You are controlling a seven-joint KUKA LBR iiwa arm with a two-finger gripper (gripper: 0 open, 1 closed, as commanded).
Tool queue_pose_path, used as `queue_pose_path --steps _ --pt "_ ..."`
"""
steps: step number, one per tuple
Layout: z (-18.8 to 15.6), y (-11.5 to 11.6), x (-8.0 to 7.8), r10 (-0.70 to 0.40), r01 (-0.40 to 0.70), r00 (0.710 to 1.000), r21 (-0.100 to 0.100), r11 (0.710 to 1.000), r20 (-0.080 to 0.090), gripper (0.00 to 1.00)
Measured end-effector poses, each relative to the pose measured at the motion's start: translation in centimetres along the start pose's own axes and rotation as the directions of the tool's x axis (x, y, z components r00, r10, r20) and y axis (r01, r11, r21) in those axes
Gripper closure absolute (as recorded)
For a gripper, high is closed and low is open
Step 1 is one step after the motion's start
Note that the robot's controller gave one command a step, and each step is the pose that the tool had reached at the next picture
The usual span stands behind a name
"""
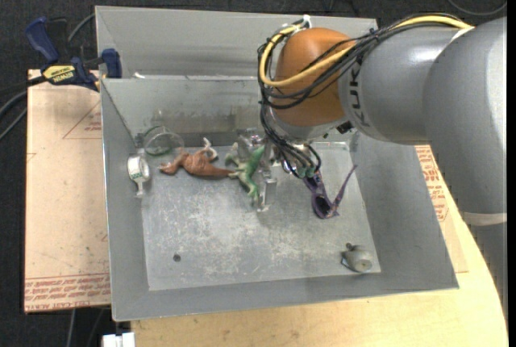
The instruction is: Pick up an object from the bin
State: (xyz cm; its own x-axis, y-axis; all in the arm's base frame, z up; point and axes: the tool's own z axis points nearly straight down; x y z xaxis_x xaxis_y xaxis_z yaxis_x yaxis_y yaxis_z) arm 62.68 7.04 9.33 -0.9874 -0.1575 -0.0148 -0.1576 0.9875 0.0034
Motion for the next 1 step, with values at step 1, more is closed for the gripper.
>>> queue_pose_path --steps 1 --pt "1.7 2.39 -0.34 0.094 -0.094 0.996 -0.001 0.996 0.01 1.0"
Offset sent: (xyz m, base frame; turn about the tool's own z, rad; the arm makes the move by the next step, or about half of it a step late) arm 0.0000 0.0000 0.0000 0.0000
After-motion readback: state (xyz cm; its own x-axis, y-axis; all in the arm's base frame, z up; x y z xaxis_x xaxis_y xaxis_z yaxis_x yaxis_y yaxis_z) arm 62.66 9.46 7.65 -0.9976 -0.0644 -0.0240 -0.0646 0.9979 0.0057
